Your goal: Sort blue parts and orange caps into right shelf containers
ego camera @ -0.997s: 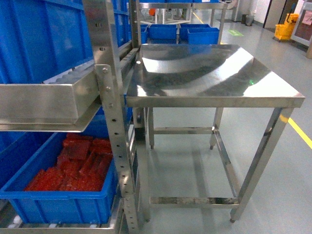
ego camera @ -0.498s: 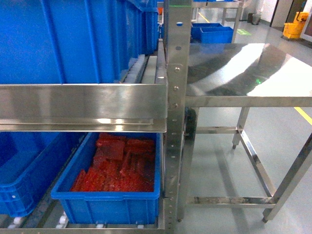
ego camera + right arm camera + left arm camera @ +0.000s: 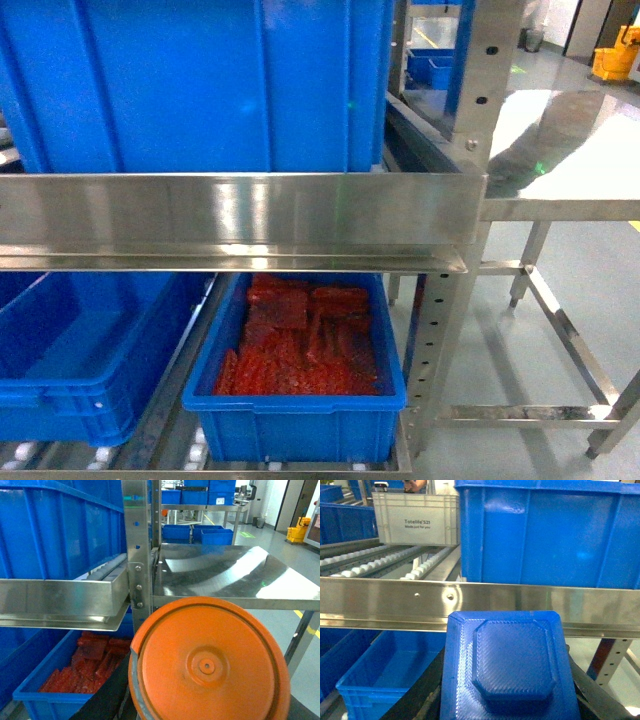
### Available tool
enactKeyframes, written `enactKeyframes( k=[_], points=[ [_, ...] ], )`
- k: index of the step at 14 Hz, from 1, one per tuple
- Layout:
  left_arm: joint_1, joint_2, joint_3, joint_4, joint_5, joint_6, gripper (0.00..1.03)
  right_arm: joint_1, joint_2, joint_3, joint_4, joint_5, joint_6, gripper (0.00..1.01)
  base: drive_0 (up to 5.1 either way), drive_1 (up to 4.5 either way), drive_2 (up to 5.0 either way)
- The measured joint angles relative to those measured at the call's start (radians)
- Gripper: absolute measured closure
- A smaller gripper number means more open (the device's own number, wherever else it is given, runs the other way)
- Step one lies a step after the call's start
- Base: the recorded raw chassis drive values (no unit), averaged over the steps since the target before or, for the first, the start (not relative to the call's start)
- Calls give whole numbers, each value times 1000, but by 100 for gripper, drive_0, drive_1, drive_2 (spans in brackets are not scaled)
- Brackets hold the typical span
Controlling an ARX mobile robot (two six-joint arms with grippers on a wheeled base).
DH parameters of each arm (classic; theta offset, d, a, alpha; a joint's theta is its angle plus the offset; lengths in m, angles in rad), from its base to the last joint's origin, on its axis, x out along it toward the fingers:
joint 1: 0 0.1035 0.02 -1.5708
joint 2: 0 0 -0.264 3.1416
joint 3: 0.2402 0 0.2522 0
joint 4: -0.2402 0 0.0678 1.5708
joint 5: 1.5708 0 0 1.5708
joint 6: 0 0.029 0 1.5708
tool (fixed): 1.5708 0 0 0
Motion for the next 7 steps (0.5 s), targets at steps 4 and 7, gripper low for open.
enactKeyframes(
  k=[4,7],
  points=[
    [0,0,0,-1,0,0,60,0,0,0,0,0,0,56,-501,240,240],
    [0,0,0,0,0,0,60,0,0,0,0,0,0,56,-501,240,240]
  ],
)
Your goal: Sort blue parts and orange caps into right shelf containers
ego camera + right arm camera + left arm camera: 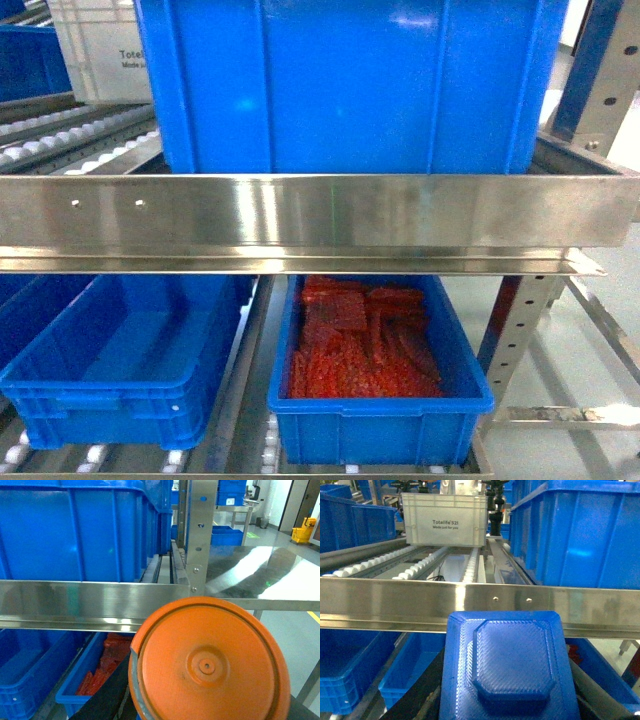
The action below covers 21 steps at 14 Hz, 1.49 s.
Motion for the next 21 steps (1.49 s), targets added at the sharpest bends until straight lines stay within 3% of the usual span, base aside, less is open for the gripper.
enactKeyframes(
  k=[21],
  points=[
    [0,0,0,1,0,0,60,0,0,0,1,0,0,56,-496,245,245]
  ],
)
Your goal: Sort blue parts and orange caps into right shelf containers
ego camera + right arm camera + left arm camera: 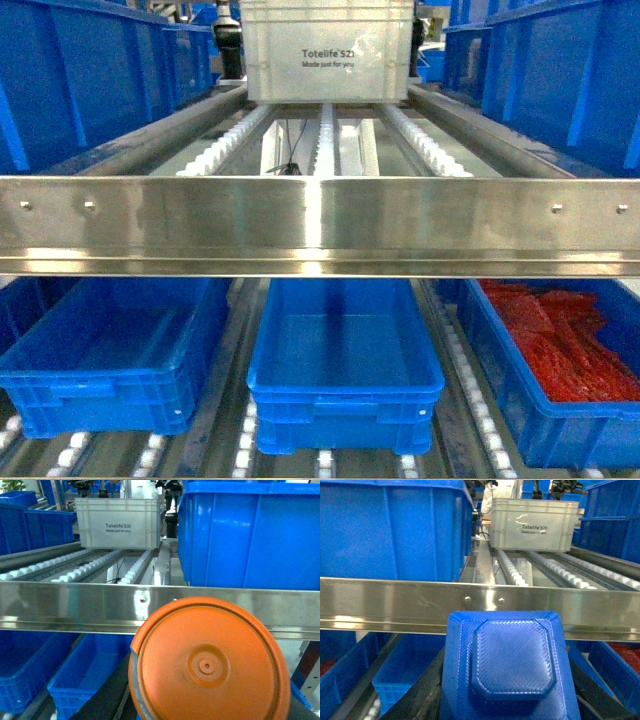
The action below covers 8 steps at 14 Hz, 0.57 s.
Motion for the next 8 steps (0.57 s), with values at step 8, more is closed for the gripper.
enactKeyframes(
  k=[8],
  points=[
    [0,0,0,-1,0,0,60,0,0,0,0,0,0,56,-495,246,246]
  ],
)
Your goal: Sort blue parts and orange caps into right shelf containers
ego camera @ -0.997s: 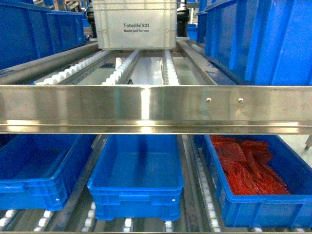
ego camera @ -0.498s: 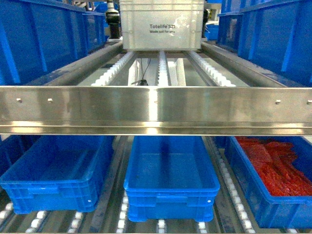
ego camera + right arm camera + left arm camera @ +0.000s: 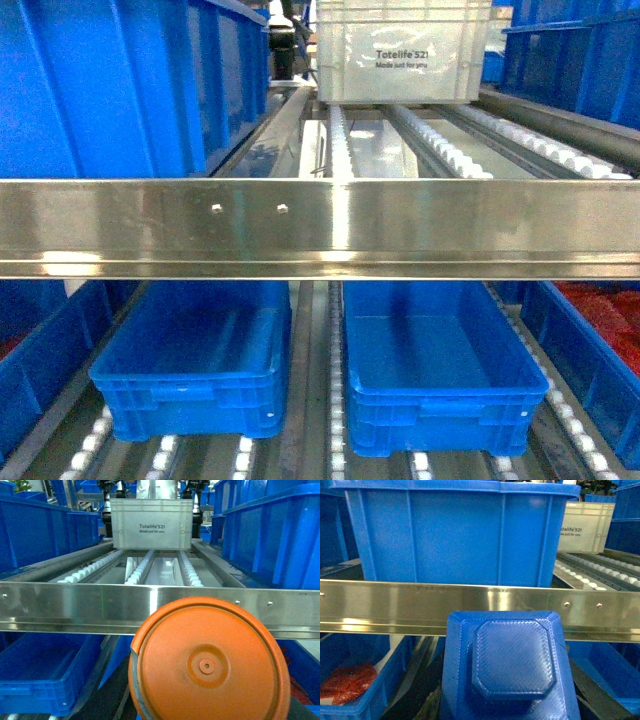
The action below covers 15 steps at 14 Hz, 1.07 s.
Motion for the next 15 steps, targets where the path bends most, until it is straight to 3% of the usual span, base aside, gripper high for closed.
enactKeyframes(
  k=[3,15],
  points=[
    [0,0,0,-1,0,0,60,0,0,0,-2,0,0,56,-498,243,243],
    [0,0,0,5,-1,0,60,0,0,0,3,-3,0,57,0,0,0]
  ],
)
